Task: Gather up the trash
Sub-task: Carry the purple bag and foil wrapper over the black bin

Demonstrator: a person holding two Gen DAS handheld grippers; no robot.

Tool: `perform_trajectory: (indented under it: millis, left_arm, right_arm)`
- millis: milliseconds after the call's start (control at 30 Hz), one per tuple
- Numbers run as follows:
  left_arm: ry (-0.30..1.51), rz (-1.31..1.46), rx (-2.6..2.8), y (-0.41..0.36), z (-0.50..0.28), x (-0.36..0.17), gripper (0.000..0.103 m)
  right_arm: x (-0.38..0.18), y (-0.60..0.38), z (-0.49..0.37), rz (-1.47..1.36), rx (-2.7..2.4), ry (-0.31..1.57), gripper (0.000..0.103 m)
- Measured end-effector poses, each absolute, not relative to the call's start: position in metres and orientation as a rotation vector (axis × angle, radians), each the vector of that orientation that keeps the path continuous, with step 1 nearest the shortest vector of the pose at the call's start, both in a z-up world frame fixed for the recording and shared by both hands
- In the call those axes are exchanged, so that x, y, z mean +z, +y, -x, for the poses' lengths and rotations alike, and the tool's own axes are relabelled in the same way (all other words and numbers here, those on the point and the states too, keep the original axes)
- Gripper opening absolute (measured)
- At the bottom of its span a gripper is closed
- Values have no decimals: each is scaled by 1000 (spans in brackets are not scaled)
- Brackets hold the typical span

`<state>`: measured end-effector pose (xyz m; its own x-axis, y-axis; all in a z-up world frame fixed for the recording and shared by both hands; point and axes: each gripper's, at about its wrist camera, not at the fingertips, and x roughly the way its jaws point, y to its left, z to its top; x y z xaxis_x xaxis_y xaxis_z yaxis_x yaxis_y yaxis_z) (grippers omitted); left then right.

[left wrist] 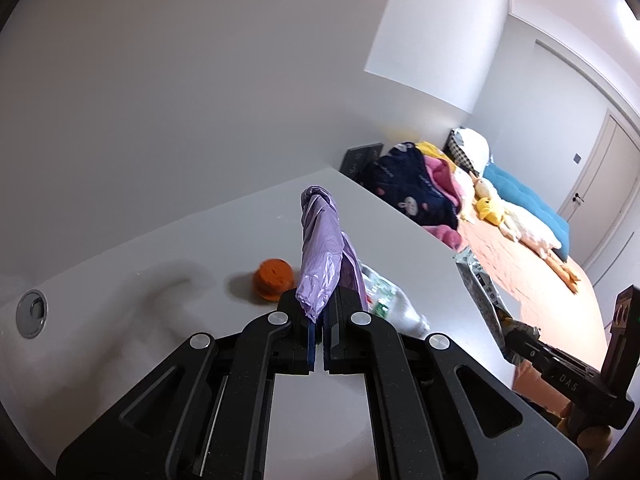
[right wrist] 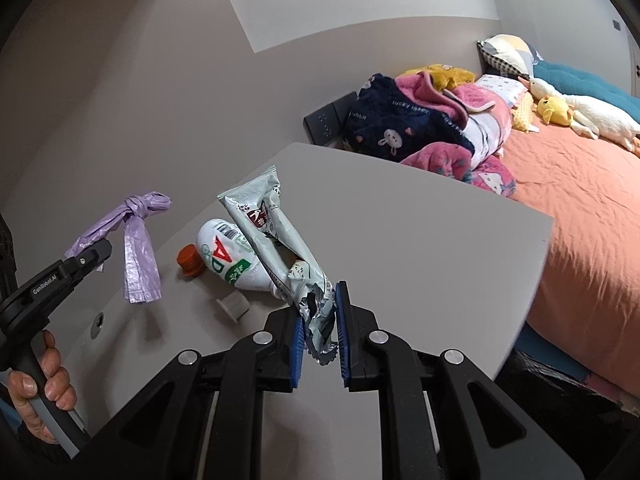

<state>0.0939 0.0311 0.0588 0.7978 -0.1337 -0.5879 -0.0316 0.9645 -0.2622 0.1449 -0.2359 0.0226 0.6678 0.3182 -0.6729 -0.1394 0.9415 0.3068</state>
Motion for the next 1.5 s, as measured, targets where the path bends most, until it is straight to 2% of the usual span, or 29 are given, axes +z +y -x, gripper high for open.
perform_trajectory:
  millis: [667, 1500]
  left_arm:
    - [648, 221, -205, -54, -14, 77, 1]
    - [662, 150, -403, -156, 42, 73, 1]
  right_arm:
    - [62, -292, -37, -263, 218, 711, 16]
    - [72, -371, 61, -288, 83, 648, 16]
